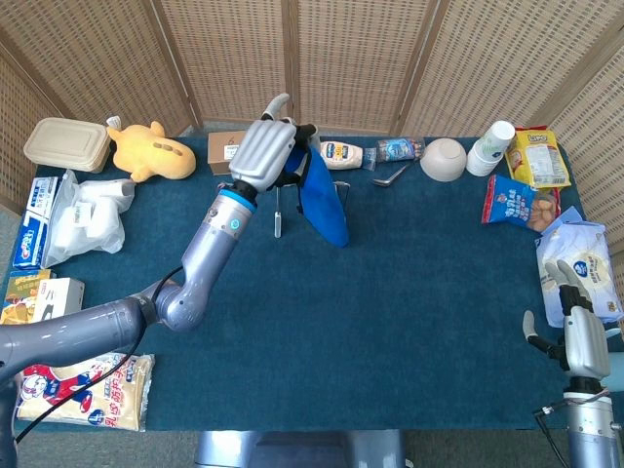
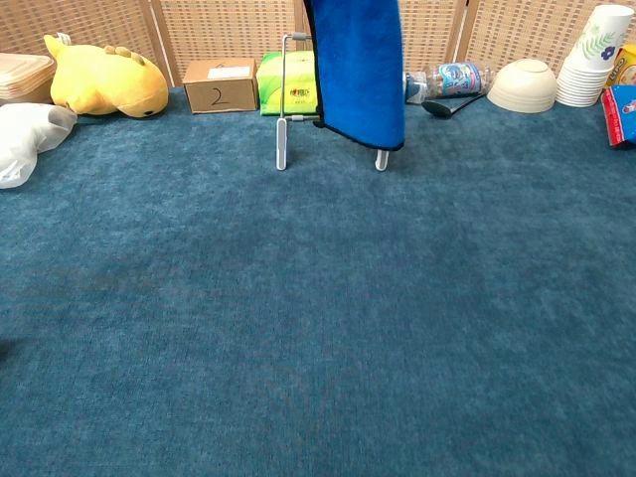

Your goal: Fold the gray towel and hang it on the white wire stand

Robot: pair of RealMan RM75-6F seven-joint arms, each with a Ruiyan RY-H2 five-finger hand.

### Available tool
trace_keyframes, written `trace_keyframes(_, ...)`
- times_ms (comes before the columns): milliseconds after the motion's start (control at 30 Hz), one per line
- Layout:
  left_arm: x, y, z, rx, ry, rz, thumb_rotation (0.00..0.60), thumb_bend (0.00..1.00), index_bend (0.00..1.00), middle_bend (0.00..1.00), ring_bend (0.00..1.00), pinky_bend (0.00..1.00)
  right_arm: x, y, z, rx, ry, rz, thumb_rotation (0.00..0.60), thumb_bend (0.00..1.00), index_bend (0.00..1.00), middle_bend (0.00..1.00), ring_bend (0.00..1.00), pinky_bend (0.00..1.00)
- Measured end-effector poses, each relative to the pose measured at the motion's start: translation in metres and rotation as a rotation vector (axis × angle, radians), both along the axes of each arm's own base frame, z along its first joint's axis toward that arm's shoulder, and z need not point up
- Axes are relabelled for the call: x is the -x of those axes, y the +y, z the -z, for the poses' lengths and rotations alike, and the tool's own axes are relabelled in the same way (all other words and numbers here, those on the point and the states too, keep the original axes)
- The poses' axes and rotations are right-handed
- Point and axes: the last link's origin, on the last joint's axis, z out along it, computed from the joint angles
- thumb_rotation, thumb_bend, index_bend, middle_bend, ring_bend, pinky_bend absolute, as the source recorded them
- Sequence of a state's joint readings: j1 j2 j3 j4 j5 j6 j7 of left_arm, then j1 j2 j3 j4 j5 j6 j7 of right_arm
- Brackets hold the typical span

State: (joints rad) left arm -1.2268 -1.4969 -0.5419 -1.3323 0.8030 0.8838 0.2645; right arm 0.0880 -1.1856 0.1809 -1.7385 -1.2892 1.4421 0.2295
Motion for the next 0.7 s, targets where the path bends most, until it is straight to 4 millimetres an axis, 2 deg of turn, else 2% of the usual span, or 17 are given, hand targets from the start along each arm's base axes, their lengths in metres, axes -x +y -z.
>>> trace_keyframes(200, -0.001, 0.012, 0.002, -0.003, 0.009, -0.042, 0.6, 0.65, 0.78, 0.58, 0.43, 0.0, 0.002, 0.002, -0.002, 0.006, -0.001, 0.009, 0.6, 0.47, 0.03, 0.0, 0.0, 0.0)
trace_keyframes(500, 0.013, 0.015, 0.003, 0.004, 0.054, -0.093, 0.6, 0.65, 0.78, 0.57, 0.42, 0.0, 0.003, 0.002, 0.0, -0.004, -0.004, 0.01, 0.6, 0.47, 0.02, 0.0, 0.0, 0.0)
trace_keyframes(700, 0.014, 0.023, 0.001, -0.024, 0.061, -0.112, 0.6, 0.65, 0.78, 0.56, 0.4, 0.0, 0.002, 0.003, 0.003, -0.012, -0.007, 0.006, 0.6, 0.47, 0.02, 0.0, 0.0, 0.0)
